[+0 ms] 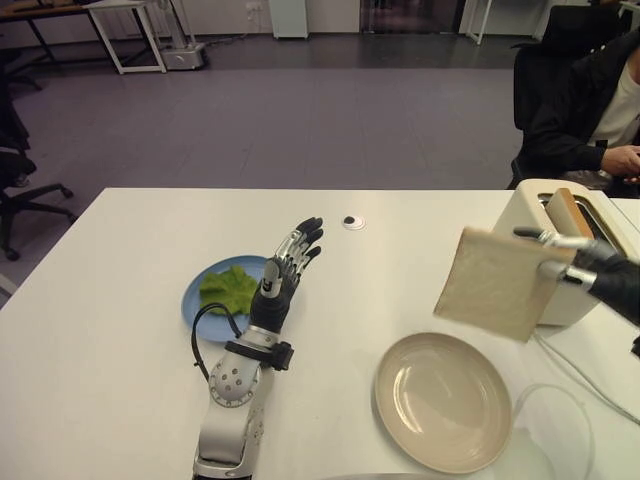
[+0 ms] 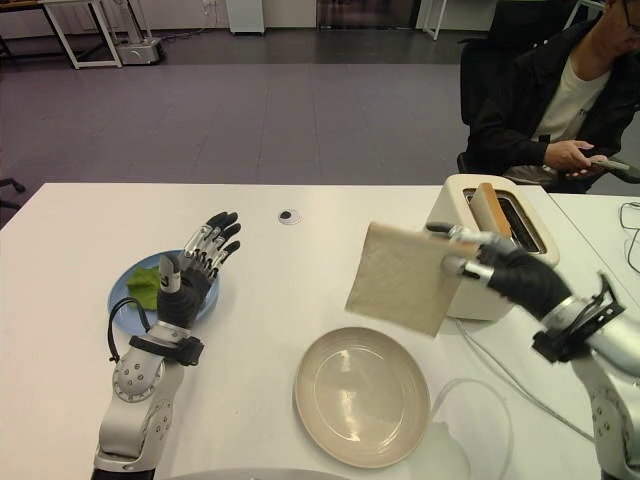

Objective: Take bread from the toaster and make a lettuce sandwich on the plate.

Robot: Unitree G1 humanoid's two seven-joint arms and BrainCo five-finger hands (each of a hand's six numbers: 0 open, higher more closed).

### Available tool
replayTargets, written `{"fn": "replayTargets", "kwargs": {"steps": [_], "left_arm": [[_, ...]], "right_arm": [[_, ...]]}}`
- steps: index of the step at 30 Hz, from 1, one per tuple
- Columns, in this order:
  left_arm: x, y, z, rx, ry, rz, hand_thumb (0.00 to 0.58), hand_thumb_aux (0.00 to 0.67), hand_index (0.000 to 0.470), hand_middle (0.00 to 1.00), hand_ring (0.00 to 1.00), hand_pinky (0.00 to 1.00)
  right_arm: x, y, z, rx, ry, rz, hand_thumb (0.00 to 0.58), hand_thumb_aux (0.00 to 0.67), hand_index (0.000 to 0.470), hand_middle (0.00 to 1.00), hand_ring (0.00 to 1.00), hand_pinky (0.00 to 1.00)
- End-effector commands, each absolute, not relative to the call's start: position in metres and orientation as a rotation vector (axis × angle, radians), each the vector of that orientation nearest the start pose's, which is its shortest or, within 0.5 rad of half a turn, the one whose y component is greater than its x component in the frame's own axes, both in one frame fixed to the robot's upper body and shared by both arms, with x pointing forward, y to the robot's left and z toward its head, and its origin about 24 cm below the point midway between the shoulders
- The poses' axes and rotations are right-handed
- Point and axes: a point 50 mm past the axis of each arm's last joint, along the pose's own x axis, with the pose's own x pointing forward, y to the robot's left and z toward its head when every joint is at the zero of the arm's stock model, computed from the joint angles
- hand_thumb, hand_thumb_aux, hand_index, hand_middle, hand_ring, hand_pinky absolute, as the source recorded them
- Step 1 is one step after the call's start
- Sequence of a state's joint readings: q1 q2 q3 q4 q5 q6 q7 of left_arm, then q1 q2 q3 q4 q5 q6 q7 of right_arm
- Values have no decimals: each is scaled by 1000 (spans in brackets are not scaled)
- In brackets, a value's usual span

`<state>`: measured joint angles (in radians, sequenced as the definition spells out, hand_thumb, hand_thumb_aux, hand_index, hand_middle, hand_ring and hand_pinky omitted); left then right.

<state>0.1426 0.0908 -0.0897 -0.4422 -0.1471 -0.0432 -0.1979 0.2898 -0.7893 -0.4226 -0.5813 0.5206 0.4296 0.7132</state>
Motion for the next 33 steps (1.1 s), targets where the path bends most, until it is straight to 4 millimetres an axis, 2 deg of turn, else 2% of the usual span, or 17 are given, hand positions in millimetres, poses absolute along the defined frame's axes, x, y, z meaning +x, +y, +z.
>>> {"fn": "replayTargets", "kwargs": {"steps": [1,7,8,9,10,12,14,16,19,21,23,25,30,31,32,33], "left_arm": [[218,145,115,-17,-336,-270,0,0,0,0,0,0],[230,173,116,95,-333,-218,0,0,0,0,0,0],[234,181,115,130,-326,-205,0,0,0,0,0,0],[237,189,114,175,-319,-191,0,0,0,0,0,0],[241,198,114,220,-315,-175,0,0,0,0,0,0],[250,217,114,346,-296,-141,0,0,0,0,0,0],[261,239,109,605,-239,-104,0,0,0,0,0,0],[268,257,105,848,-181,-83,0,0,0,0,0,0],[272,275,103,1275,-121,-104,0,0,0,0,0,0],[272,284,97,1511,-62,-149,0,0,0,0,0,0],[270,294,88,1694,14,-201,0,0,0,0,0,0],[271,299,81,1785,56,-242,0,0,0,0,0,0],[273,302,60,1871,134,-316,0,0,0,0,0,0],[273,303,58,1876,142,-321,237,155,109,0,0,0],[274,303,57,1879,140,-321,484,397,278,0,0,0],[275,302,58,1881,125,-315,560,547,383,0,0,0]], "right_arm": [[179,-249,122,-471,241,653,580,670,470,0,0,0],[164,-232,92,-639,242,750,580,670,470,0,0,0],[163,-230,90,-647,233,753,514,444,311,0,0,0],[161,-228,88,-655,228,761,328,229,160,0,0,0],[160,-226,86,-662,229,772,0,0,0,0,0,0],[157,-225,85,-689,236,787,0,0,0,0,0,0],[164,-230,91,-760,200,716,0,0,0,0,0,0],[173,-233,106,-807,108,620,0,0,0,0,0,0],[173,-230,134,-881,-12,565,0,0,0,0,0,0],[173,-225,156,-876,-103,528,0,0,0,0,0,0],[177,-224,176,-799,-194,460,0,0,0,0,0,0],[179,-225,184,-725,-224,412,0,0,0,0,0,0],[183,-227,190,-616,-234,349,0,0,0,0,0,0],[184,-227,191,-602,-237,349,0,0,0,0,0,0],[184,-226,192,-596,-237,349,0,0,0,0,0,0],[184,-226,192,-588,-237,349,0,0,0,0,0,0]]}}
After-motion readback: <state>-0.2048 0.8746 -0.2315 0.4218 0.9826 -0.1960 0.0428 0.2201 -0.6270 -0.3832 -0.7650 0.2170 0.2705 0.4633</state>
